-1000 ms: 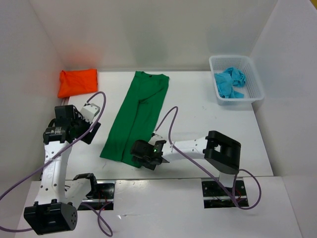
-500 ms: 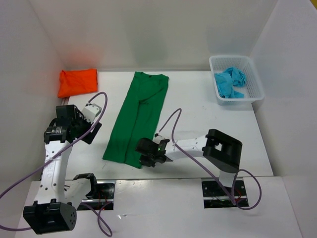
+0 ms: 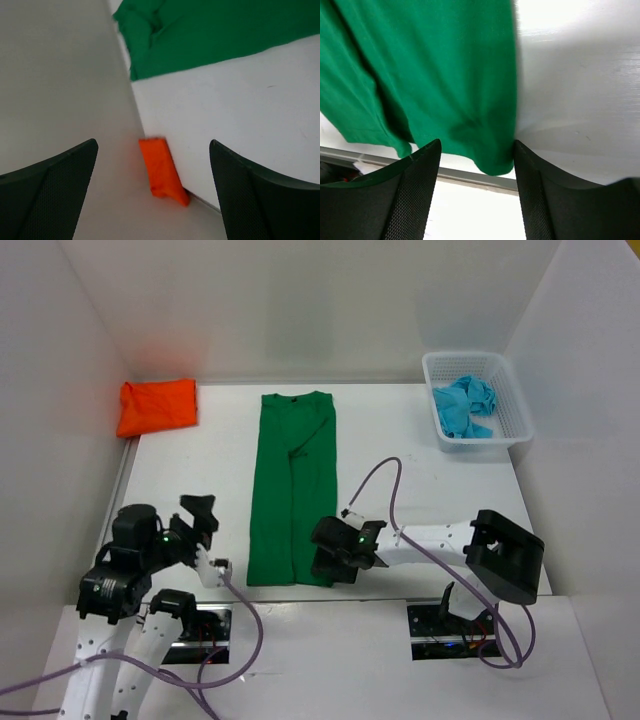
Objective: Fold and stack the t-shirts
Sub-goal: Rotate the tshirt 90 degrees, then grab the bottom of the folded rectangular tshirt with both arms
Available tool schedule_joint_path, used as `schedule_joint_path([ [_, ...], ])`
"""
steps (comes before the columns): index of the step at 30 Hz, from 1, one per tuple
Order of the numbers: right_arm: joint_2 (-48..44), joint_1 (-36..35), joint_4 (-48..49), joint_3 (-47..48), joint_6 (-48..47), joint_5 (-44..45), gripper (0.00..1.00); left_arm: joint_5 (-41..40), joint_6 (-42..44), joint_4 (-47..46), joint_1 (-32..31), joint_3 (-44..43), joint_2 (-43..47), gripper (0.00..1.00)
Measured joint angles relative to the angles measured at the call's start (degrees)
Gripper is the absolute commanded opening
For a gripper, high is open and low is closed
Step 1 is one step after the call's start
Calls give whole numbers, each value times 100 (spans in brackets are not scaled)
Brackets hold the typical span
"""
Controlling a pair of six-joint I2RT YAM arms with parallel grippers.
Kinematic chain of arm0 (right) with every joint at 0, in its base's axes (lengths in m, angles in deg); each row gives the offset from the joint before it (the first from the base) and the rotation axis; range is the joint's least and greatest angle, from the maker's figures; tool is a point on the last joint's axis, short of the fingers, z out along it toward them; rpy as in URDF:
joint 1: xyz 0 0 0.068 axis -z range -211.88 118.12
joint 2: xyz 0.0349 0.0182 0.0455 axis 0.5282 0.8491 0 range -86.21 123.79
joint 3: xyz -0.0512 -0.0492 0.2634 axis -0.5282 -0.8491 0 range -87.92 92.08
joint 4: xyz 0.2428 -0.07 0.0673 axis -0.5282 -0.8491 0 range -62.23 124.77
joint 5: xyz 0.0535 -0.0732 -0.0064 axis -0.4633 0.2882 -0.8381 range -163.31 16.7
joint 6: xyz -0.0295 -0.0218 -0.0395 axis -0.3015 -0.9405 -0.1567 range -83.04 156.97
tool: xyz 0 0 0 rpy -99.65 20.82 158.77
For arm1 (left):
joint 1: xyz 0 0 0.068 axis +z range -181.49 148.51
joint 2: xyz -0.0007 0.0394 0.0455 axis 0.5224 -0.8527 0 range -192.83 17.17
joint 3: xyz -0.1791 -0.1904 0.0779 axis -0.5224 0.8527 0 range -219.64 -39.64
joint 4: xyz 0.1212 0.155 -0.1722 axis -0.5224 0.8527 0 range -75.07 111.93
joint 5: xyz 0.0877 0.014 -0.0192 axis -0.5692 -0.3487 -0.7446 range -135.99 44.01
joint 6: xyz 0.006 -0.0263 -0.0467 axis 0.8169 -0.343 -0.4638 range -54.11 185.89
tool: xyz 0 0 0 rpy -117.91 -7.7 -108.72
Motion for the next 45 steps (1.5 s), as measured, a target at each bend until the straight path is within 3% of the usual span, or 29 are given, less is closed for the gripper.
schedule_joint_path([
  [3, -13, 0, -81, 17, -195, -20, 67, 254, 1043, 455, -516, 413, -282, 93],
  [6, -72, 0, -251, 17, -352, -37, 68, 234, 1598, 798, -1443, 800, -828, 86],
  [11, -236, 9, -468, -35, -577, -164, 68, 2, 2009, 791, -3091, 1187, -1937, 79],
  [15, -308, 68, -599, -59, -791, -337, 68, -247, 2131, 328, -3823, 1180, -3340, 71],
  [18, -306, 162, -601, -85, -942, -511, 68, -437, 2155, 120, -3917, 999, -4518, 64],
  [20, -293, 238, -601, -120, -1062, -610, 68, -590, 2157, 31, -3917, 931, -4789, 62],
  [36, -116, 483, -450, -122, -1567, -1174, 68, -1213, 2175, 26, -3908, 1073, -4739, 65],
  [41, 13, 490, -417, -33, -1567, -1325, 68, -1078, 2149, -39, -3917, 1110, -4920, 49],
  [45, 24, 490, -404, -26, -1567, -1346, 68, -960, 2004, -81, -3917, 951, -5204, 49],
])
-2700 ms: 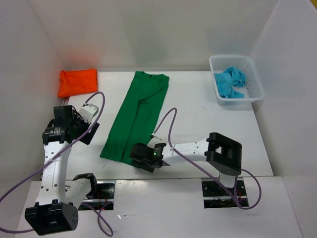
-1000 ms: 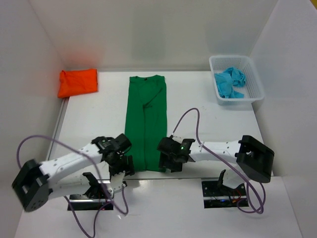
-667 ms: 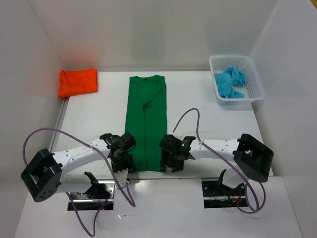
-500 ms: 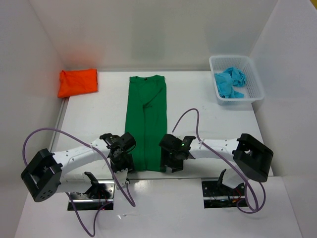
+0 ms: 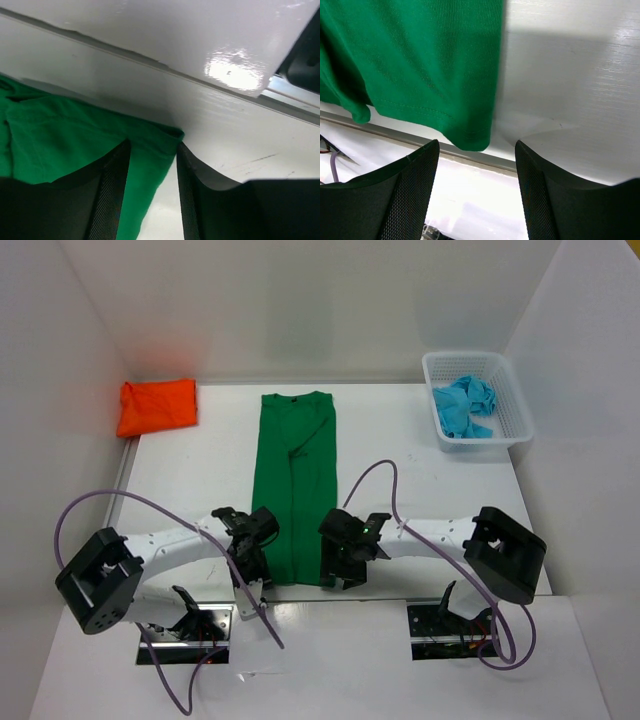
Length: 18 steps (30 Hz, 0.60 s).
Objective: Fold and stack the t-shirts
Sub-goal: Grab the bottom of the folded rectangular tshirt with both arms
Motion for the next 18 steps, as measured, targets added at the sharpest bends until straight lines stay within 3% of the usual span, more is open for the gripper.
schedule_joint_path([
  [4, 7, 26, 0, 0, 2, -4, 68, 118, -181, -98, 0, -85, -116, 37],
  [5, 22, 26, 0, 11, 0, -13, 65, 149, -197, -125, 0, -87, -118, 23],
  [7, 79, 37, 9, 42, -24, -61, 59, 210, -234, -186, 0, -87, -129, 7],
  [12, 282, 157, 94, 94, -188, -168, 9, 273, -330, -247, 0, -87, -138, 1],
  [13, 306, 210, 101, 96, -245, -184, 4, 289, -363, -267, 0, -87, -138, 0],
  [18, 328, 691, 37, 188, -540, -151, 0, 474, -898, -380, 138, -291, -162, 0],
])
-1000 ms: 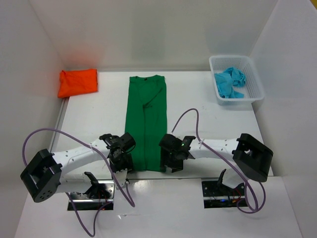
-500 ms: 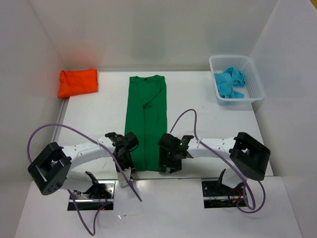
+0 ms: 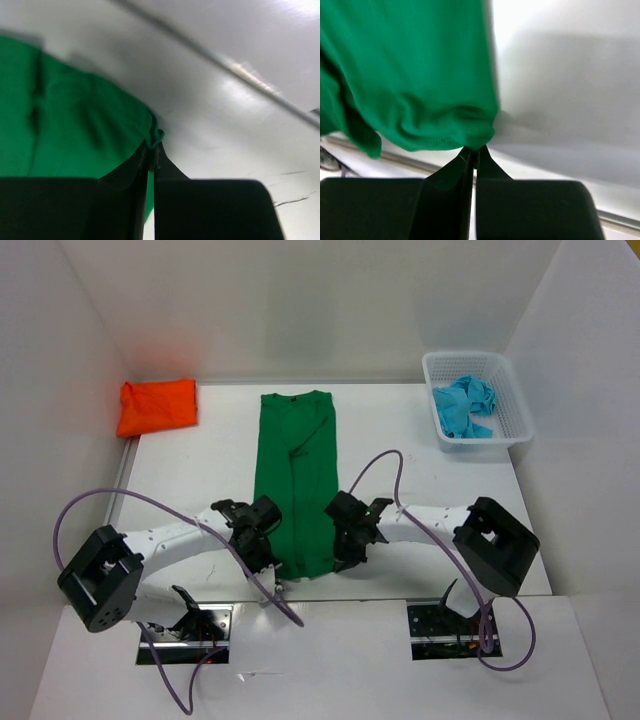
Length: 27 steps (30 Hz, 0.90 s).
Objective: Fold and stack the t-shirts
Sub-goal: Grab the bottom of the folded rectangular tshirt with both arms, then fold the folded rectangular tshirt in 1/3 of the way
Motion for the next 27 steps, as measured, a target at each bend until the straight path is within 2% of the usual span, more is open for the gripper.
schedule_joint_path([
  [5, 2, 372, -308, 463, -472, 125, 0, 144, -463, -63, 656, -669, -24, 0],
  [10, 122, 455, -782, 1453, -1062, 101, 0, 376, -817, 74, 1652, -1578, -177, 0],
  [15, 343, 1169, -1067, 2546, -1657, -76, 0, 748, -1416, -37, 2400, -2439, -481, 0],
  [21, 1281, 2151, -1121, 3886, -2326, -251, 0, 1023, -2173, -750, 2820, -2710, -846, 0],
  [27, 2588, 2468, -1237, 5025, -2903, -496, 0, 1147, -2603, -1528, 2911, -2855, -1419, 0],
])
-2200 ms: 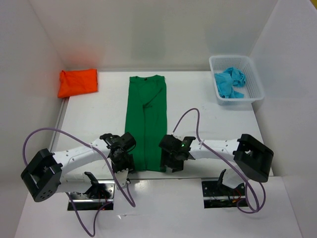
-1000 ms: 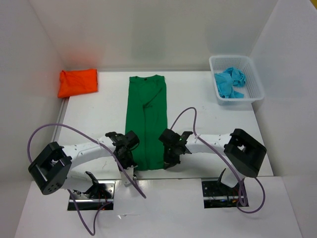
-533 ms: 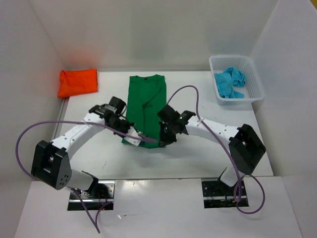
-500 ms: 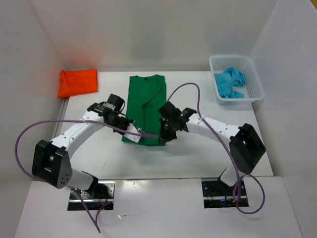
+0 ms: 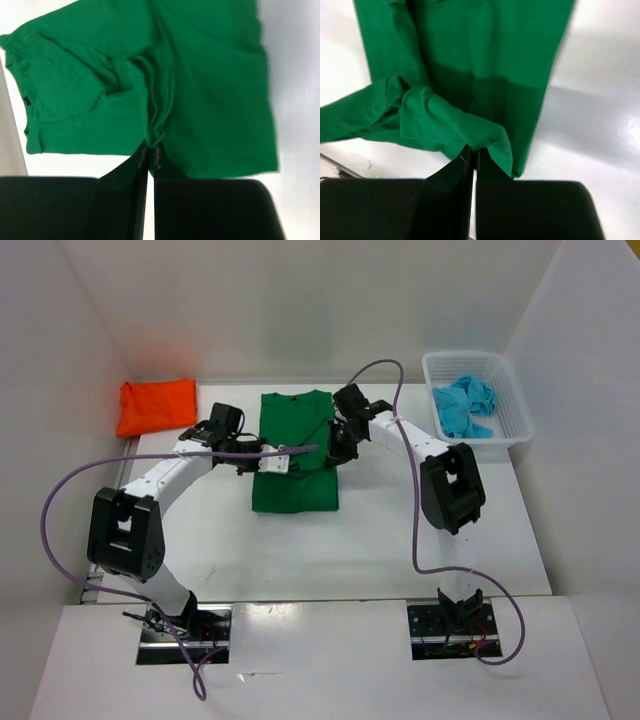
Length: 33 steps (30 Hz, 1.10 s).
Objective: Fold and stack the t-shirts
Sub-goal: Fold the folded rectangular tshirt in 1/3 of the way
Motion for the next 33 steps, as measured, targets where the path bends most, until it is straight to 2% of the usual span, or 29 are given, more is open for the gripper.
schedule_joint_path([
  [5, 588, 85, -289, 555, -319, -133, 0, 44, -173, -678, 70, -105, -455, 0],
  [11, 1185, 247, -660, 1635, -584, -225, 0, 46, -269, -1067, 155, -131, -734, 0],
  [15, 1576, 369, -750, 2201, -697, -249, 21, 46, -278, -1539, 238, -85, -857, 2],
  [17, 1744, 439, -813, 2363, -728, -251, 36, 46, -282, -1836, 267, -13, -927, 4],
  [19, 1895, 511, -909, 2527, -734, -249, 55, 33, -308, -2087, 267, 37, -1012, 14],
  [20, 1971, 546, -946, 2636, -739, -249, 58, 11, -348, -2194, 267, 55, -1058, 18],
  [21, 2041, 579, -955, 2739, -761, -251, 60, -39, -409, -2288, 267, 72, -1095, 35],
  [22, 2109, 608, -962, 2833, -774, -258, 62, -81, -420, -2363, 271, 87, -1123, 43],
  [25, 2212, 671, -1008, 3082, -820, -258, 62, -273, -570, -2608, 289, 170, -1130, 64],
  [26, 2212, 686, -1032, 3123, -839, -216, 60, -367, -671, -2680, 302, 179, -1130, 75],
  [27, 2199, 697, -1064, 3169, -872, -151, 57, -492, -748, -2776, 323, 192, -1130, 80],
  [28, 2155, 699, -1064, 3193, -905, -66, 54, -614, -857, -2874, 354, 201, -1123, 82],
  [31, 1768, 643, -1032, 2817, -1025, 146, 37, -1062, -1110, -3123, 485, 205, -1071, 83],
  [32, 1530, 579, -1045, 2566, -1051, 210, 24, -1180, -1191, -3130, 557, 205, -1025, 85],
  [33, 1360, 498, -1040, 2380, -1104, 240, 17, -1263, -1259, -3097, 629, 203, -942, 85],
])
